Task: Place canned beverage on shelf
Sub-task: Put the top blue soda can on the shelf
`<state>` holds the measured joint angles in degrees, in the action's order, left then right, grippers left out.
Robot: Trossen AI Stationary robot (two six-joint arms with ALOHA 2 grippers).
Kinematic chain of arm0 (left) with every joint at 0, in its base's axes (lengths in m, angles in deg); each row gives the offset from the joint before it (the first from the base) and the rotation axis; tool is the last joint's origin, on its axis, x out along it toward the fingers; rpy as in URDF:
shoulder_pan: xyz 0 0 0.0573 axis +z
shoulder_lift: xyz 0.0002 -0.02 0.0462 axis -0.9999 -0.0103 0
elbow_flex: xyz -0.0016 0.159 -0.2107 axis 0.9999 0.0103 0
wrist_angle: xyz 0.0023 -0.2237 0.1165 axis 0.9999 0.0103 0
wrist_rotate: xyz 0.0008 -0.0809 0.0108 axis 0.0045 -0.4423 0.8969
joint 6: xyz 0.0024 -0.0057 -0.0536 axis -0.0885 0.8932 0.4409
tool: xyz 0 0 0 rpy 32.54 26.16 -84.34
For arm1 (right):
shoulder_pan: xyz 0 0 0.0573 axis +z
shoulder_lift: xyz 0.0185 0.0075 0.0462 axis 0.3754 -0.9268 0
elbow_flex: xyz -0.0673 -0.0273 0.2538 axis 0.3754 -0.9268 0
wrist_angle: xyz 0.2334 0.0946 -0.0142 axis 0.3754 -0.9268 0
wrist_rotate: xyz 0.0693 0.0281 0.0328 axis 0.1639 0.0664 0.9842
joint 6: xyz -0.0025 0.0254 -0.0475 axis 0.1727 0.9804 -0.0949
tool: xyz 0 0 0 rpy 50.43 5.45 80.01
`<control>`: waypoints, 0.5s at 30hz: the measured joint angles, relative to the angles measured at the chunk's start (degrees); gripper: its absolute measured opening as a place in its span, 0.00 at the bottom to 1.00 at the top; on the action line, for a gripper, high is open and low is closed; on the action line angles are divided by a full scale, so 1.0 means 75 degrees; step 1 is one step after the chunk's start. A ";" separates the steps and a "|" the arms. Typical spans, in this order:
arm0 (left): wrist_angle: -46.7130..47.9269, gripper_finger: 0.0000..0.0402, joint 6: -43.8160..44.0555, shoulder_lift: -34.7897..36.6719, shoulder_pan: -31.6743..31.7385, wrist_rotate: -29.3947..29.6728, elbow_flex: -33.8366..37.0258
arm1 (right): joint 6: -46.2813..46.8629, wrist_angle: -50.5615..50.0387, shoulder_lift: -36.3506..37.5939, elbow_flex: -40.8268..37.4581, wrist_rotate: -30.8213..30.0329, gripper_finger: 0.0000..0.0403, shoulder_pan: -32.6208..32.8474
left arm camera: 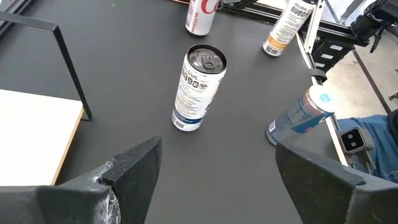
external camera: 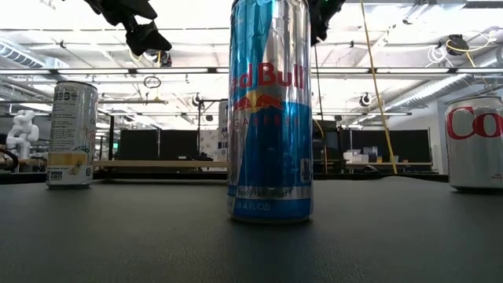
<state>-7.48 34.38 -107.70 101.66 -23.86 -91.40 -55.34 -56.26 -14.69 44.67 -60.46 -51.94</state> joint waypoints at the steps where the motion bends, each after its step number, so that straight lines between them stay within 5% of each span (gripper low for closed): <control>1: 0.0001 0.80 0.0000 0.0000 0.0000 0.0003 0.0000 | 0.0094 0.0162 0.0051 0.0002 0.0000 0.49 0.0000; 15: 0.0023 0.80 -0.0015 0.0000 0.0000 0.0012 0.0000 | 0.0291 0.2380 -0.0020 0.0002 0.1165 0.49 0.0238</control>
<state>-7.30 34.27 -107.70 101.66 -23.77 -91.40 -53.16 -38.42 -14.84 44.68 -51.72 -50.16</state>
